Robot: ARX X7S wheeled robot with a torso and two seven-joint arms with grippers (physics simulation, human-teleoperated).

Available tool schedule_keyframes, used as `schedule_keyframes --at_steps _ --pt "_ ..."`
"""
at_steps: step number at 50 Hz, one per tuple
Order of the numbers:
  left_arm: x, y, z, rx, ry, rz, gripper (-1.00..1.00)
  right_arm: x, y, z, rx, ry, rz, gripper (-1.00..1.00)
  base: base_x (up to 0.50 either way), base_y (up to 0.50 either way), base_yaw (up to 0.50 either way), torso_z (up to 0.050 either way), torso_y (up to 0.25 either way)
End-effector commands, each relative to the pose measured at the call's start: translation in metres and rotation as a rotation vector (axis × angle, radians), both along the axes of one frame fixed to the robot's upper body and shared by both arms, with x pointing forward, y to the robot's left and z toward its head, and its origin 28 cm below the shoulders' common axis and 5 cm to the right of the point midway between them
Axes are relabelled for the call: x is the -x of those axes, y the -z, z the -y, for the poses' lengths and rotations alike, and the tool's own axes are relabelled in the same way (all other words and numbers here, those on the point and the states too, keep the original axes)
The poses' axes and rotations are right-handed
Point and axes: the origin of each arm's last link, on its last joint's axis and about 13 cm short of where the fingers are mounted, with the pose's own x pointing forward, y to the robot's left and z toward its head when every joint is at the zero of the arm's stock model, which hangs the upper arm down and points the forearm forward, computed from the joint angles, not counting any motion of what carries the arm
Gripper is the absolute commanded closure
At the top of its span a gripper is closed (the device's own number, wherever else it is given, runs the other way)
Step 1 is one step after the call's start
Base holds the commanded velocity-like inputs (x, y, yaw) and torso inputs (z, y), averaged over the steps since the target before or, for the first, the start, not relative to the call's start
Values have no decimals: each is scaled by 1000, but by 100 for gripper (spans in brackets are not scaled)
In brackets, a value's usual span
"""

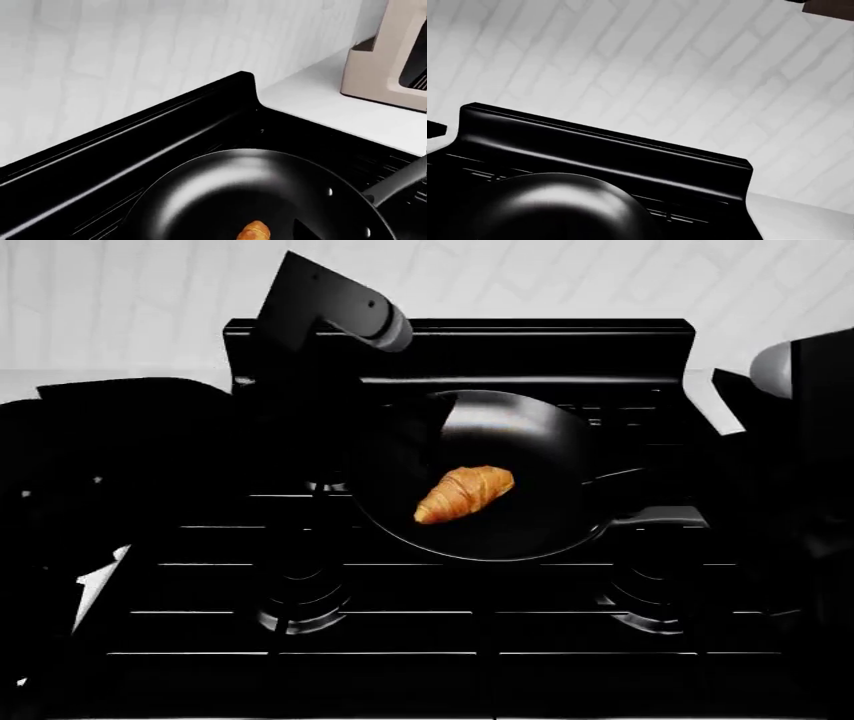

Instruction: Pick the croissant and place it on the pan. Then turn on the stove to warm the croissant.

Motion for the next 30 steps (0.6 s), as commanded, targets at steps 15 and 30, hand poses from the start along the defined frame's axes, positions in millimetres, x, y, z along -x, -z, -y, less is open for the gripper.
schedule_keyframes --at_steps 15,30 --pt "44 16 -23 137 -285 200 -100 19 -7 -4 -9 -61 16 -100 0 0 0 0 0" --pt "73 24 -40 182 -404 279 -100 27 -7 -8 -39 -71 24 -100 0 0 0 0 0"
